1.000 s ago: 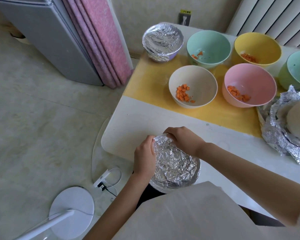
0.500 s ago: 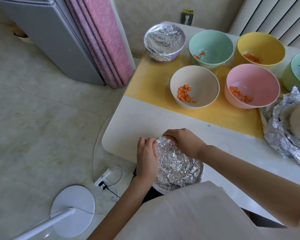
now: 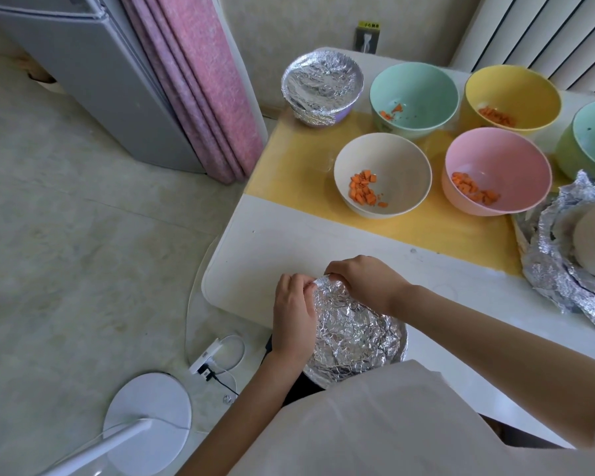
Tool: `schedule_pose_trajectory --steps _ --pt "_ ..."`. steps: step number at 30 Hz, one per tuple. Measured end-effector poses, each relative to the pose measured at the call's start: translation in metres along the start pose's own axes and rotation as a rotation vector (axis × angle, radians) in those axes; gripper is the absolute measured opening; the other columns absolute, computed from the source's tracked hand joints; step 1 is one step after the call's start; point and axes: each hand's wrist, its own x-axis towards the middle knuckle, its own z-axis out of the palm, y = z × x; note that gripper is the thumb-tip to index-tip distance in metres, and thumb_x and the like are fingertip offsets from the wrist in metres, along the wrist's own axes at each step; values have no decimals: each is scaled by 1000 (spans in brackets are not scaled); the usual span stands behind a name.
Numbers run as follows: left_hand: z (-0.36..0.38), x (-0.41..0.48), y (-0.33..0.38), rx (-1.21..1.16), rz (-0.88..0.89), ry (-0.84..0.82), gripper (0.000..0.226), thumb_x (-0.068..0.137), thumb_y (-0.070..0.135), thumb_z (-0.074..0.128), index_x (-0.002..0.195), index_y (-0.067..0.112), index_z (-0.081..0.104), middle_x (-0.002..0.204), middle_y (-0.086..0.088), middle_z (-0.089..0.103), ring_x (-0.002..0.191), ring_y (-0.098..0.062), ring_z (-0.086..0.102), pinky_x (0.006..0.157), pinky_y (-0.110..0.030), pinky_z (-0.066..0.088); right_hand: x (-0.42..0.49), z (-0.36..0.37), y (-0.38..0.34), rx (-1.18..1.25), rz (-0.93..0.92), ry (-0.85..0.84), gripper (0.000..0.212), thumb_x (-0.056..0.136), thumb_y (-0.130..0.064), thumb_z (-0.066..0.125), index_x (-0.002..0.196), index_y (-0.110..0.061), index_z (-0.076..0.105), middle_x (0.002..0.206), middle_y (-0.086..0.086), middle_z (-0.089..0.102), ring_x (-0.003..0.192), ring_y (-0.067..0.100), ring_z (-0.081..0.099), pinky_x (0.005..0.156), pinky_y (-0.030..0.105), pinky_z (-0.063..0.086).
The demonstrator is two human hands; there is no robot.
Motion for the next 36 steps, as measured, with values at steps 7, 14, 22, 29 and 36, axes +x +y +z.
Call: schedule_pose_trajectory --steps 7,14,22,29,36 --pt "2 -7 2 -47 -31 -88 21 97 7 43 107 1 60 94 -11 65 81 -22 57 66 -16 30 -14 -5 6 -64 76 22 31 87 -2 44 113 -16 56 105 2 66 92 26 61 73 32 44" --pt "2 -4 6 -24 -17 -40 17 95 6 48 102 2 63 78 -14 67 70 -31 57 59 -21 25 -7 -3 1 -16 -24 -14 39 88 0 45 122 -16 56 112 3 64 97 25 60 76 30 43" --pt "0 -6 8 -58 -71 -57 8 97 12 45 95 6 49 74 -3 55 63 -26 47 57 -30 24 -3 -7 -2 -78 -43 -39 42 87 0 47 125 -17 54 118 1 63 103 24 59 80 31 43" --pt "-1 -1 11 -31 -46 -115 9 98 14 43 96 6 45 73 -6 54 62 -27 45 56 -33 24 0 -7 -2 -61 -51 -35 40 88 1 46 122 -16 56 116 1 65 102 24 61 81 33 46" --pt "-1 -1 12 -47 -46 -74 9 98 11 43 99 4 48 75 0 52 61 -22 41 56 -28 21 -9 -7 10 62 -32 -33 45 87 5 43 126 -15 54 118 3 64 103 24 60 85 33 45"
